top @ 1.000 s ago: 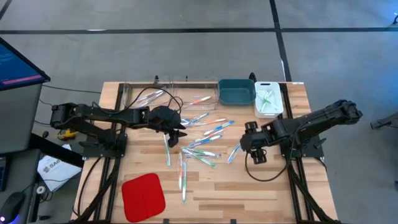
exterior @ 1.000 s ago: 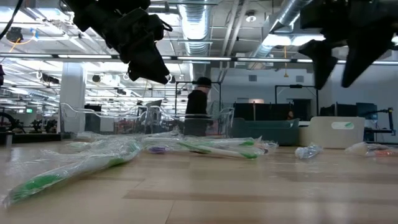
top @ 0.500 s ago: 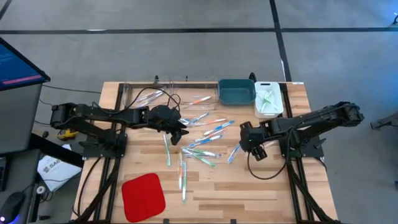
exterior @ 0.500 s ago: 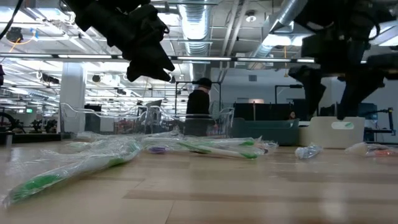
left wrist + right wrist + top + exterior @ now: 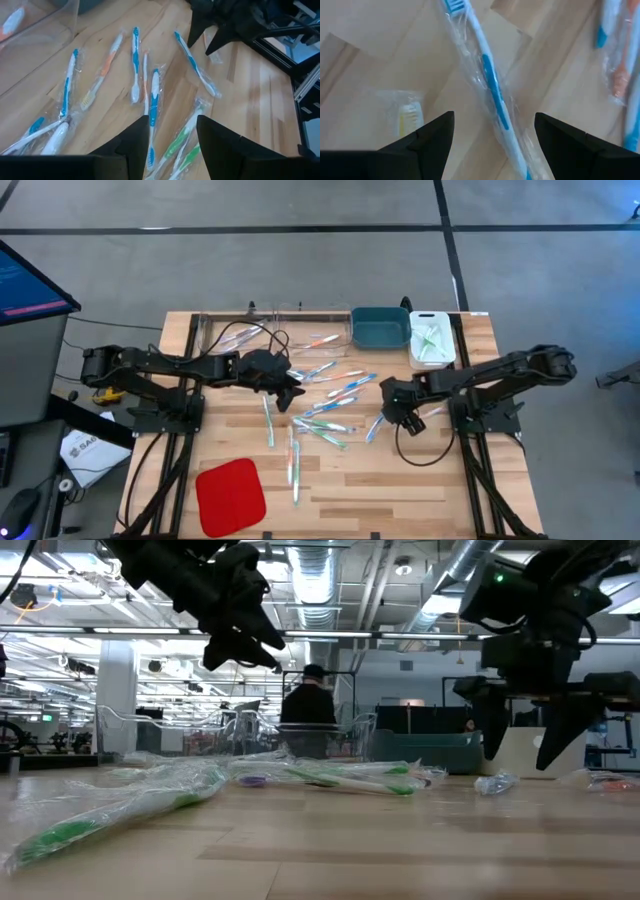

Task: Pick & Place Toothbrushes
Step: Put the blue toothbrush into the blue bin

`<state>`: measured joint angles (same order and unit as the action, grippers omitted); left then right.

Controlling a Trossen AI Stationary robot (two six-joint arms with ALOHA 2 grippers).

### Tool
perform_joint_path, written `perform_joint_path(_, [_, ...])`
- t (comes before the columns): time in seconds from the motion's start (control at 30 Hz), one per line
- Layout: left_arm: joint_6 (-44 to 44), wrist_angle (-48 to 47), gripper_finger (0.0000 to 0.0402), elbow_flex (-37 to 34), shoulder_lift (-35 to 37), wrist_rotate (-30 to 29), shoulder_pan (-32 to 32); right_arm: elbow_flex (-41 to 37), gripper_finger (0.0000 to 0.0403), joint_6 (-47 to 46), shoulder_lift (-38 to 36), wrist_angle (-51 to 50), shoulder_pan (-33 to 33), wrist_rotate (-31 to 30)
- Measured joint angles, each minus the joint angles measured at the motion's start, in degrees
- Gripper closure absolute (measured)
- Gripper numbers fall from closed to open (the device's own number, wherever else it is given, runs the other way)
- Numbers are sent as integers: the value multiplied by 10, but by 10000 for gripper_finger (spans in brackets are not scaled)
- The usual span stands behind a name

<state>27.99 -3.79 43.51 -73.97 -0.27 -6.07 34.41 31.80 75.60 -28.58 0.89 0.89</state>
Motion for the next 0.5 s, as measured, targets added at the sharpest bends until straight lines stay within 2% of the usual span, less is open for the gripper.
perform_joint_path(0.33, [10, 5, 243, 0, 0, -3, 0, 0, 131, 20, 6, 21, -34, 34])
perform_joint_path(0.5, [10, 7, 243, 0, 0, -2, 2, 0, 131, -44, 6, -14, -66, 36])
